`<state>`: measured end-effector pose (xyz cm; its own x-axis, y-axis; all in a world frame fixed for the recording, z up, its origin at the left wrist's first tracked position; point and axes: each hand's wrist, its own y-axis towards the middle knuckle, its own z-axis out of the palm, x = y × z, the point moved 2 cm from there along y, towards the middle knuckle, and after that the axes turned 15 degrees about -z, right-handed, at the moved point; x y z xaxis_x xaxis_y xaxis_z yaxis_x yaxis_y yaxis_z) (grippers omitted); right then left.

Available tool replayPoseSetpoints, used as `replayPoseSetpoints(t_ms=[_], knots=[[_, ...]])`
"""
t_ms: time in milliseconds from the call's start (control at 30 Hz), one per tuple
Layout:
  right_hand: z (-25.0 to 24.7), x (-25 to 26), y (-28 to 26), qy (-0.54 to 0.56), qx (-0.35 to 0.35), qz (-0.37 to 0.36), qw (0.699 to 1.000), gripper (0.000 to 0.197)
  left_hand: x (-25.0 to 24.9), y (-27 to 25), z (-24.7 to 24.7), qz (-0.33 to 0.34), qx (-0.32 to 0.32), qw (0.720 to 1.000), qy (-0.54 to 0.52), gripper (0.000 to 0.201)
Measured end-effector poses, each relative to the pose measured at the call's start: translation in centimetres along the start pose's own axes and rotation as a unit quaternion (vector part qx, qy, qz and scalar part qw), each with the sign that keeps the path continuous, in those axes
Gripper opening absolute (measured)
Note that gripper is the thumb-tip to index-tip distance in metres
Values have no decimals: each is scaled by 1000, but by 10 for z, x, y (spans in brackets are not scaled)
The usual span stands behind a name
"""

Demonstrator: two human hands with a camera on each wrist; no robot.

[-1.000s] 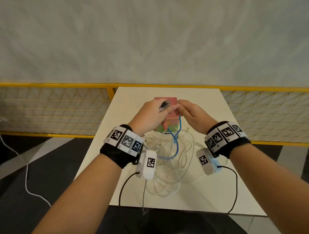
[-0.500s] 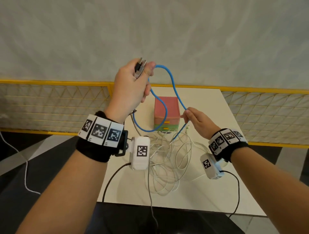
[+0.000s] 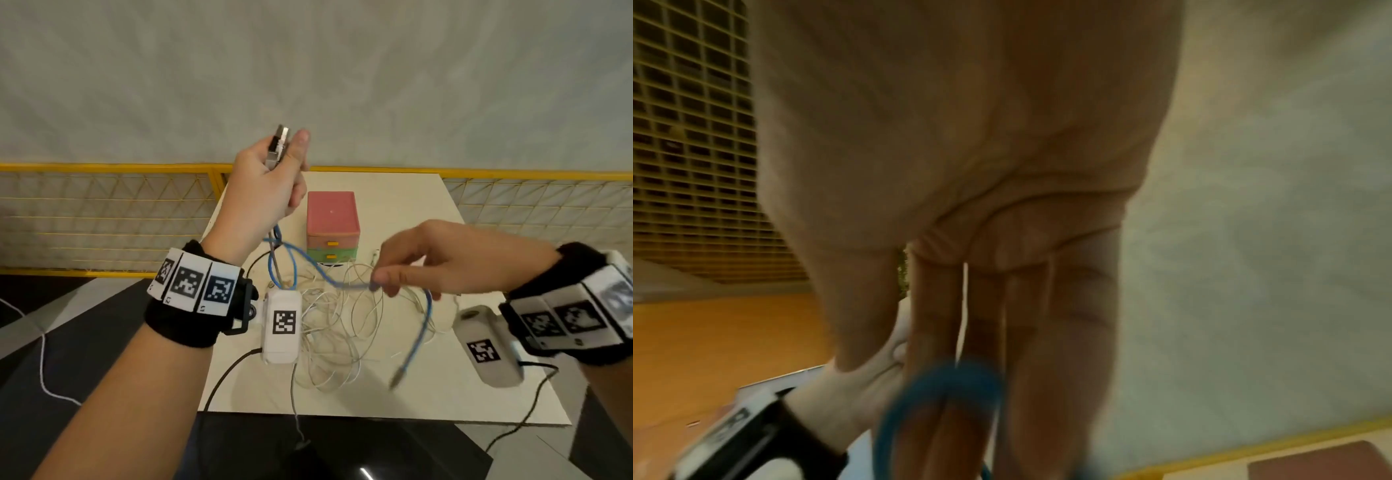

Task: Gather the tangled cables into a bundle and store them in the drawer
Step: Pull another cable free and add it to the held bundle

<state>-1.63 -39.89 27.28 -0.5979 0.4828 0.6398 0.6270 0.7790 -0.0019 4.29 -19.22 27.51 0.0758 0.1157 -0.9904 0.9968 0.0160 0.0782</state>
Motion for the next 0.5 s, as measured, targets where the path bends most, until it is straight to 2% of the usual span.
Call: replayPoseSetpoints(t_ms=[67, 200, 267, 367, 500], knots=[[4, 2, -5, -14, 11, 9, 1000, 33, -4, -8, 9, -9, 71, 997, 4, 42], [5, -3, -1, -61, -112, -43, 991, 37, -16, -28, 29, -3, 206, 978, 37, 59], [12, -5, 4, -22, -147, -60, 987, 39, -23, -36, 36, 5, 225, 972, 61, 55], [28, 1, 13, 73, -150, -99, 981, 35, -27, -44, 45, 0, 230, 971, 60, 53], [45, 7, 24, 229, -203, -107, 946, 28, -18, -41, 51, -9, 224, 970, 91, 61]])
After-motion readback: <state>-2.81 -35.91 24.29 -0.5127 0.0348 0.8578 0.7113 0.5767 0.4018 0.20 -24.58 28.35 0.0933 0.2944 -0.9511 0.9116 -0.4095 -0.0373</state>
